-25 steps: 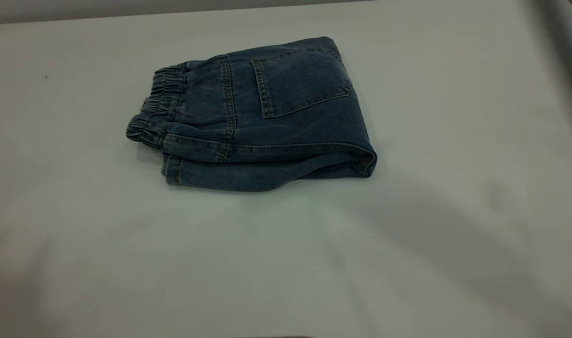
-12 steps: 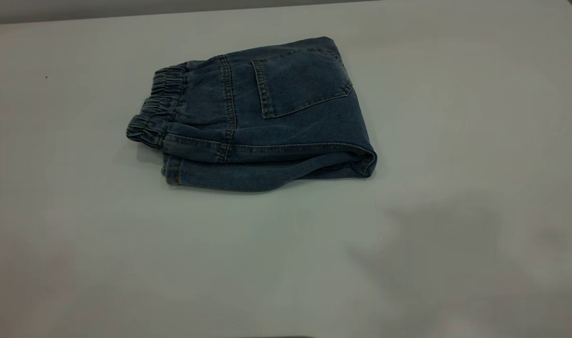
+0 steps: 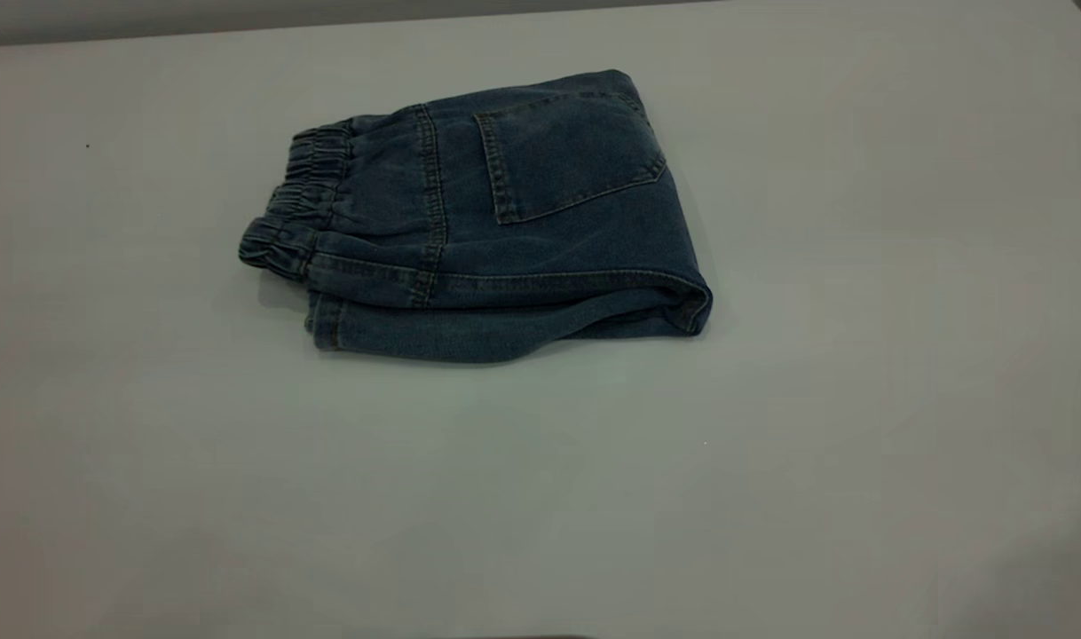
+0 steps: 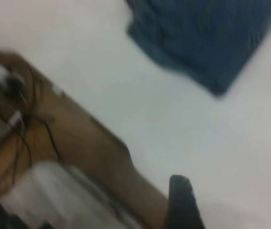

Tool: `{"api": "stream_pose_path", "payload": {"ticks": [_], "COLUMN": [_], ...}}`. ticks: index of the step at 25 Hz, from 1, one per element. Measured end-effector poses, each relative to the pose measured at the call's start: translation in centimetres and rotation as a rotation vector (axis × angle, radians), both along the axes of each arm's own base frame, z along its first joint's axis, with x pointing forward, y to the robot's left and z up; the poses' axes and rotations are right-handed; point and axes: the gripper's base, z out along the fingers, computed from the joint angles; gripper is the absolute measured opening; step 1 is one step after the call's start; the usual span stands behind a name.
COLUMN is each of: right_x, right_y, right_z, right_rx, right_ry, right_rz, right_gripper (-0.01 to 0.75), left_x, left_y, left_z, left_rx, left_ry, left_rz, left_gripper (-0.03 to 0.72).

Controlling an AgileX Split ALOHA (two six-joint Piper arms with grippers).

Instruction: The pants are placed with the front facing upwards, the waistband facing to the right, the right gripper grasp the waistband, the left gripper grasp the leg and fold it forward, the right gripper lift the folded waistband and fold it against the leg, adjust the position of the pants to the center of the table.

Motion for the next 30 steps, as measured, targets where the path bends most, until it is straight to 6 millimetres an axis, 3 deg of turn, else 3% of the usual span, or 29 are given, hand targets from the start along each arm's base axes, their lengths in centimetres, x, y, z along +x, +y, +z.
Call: {"api": "stream_pose_path", "payload": {"ticks": [5,8,21,30], "right_x": [-2.1,-3.2,-6.6,-6.9], "right_y": [-2.2,-3.4,-7.0,-7.7], "right_z": [-4.6,-6.7,-14.2,-14.1], "right_rx": [-0.069,-0.088,-0.064,-0.047], "right_ry": [0.051,0.051,-0.019,-0.1], "right_rz": [-0.039,-0.069,-0.139,-0.149], "right_gripper": [0.419,0.419,0.419,0.419], "left_x": [1.2,1.1,1.3,1.3], "left_y": [-0.4,-0.5,-1.3,-1.3], "left_z": [-7.7,-10.1,-10.8,-11.1], "left_rx": [0.08,0.092,0.002,0.003], "left_ry": [0.247,0.33,0.321,0.328], "left_rz": [0.0,-0.005,-0.024,-0.024], "left_gripper": [0.388,0.388,0.388,0.388]}}
